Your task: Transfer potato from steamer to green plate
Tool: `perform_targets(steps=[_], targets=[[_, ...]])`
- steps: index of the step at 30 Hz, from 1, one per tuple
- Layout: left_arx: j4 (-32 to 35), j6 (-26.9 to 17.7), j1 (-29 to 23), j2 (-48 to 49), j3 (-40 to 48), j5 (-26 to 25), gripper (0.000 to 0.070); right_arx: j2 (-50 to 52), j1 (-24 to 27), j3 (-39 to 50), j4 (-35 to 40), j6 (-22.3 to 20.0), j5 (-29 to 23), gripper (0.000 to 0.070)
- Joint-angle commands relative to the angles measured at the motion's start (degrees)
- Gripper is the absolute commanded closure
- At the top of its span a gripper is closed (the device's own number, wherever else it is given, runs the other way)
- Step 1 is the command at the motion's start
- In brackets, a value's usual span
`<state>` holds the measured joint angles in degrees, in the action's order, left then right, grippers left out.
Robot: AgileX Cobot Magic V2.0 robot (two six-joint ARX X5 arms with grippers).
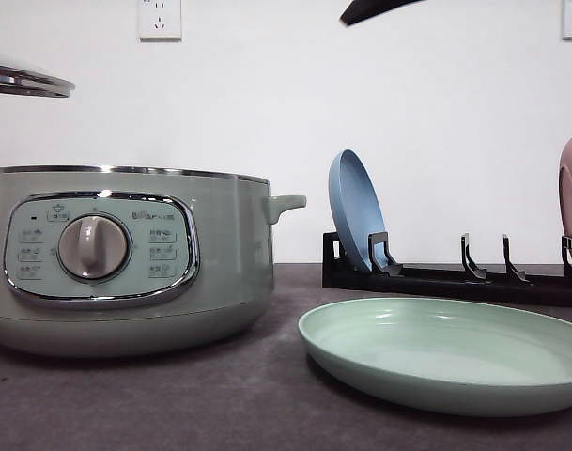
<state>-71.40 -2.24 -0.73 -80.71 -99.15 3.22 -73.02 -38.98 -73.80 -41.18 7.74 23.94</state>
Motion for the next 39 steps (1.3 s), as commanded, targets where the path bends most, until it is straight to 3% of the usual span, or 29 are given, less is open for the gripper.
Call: perform_targets(steps=[1,10,16,19,21,28,39], targets=[[1.89,-0.13,-0.17,0.55,-1.53,0.24,0.0699,-2.83,-0.81,-3.65,0.83,0.84,0.00,0.0243],[1.99,-0.11,-0.47,0.55,-1.53,0.24,0.0699,-21.86,-3.36,-23.65,-2.94,0.39,-0.82,0.0209],[1.98,-0.11,-0.88,0.55,-1.53,0.24,0.0699,-33.09,-5.08,-35.09,-4.69,0.41,-4.32,0.0207],[1.97,-0.11,-0.92,0.55,-1.53,0.24,0.0699,-37.52,-5.95,-39.01,-4.91,0.57,-6.97,0.0160],[1.97,-0.11,-0.92,0.55,-1.53,0.24,0.0699,-39.72,-6.51,-40.65,-4.88,0.78,-8.69,0.0129],[1.96,-0.09,-0.92,0.55,-1.53,0.24,0.0699,-45.50,-8.83,-41.70,-3.50,0.89,-15.32,0.0128],[1.84,-0.09,-0.92,0.55,-1.53,0.24,0.0699,-50.96,-10.79,-41.68,-1.04,2.80,-19.55,0.0128]])
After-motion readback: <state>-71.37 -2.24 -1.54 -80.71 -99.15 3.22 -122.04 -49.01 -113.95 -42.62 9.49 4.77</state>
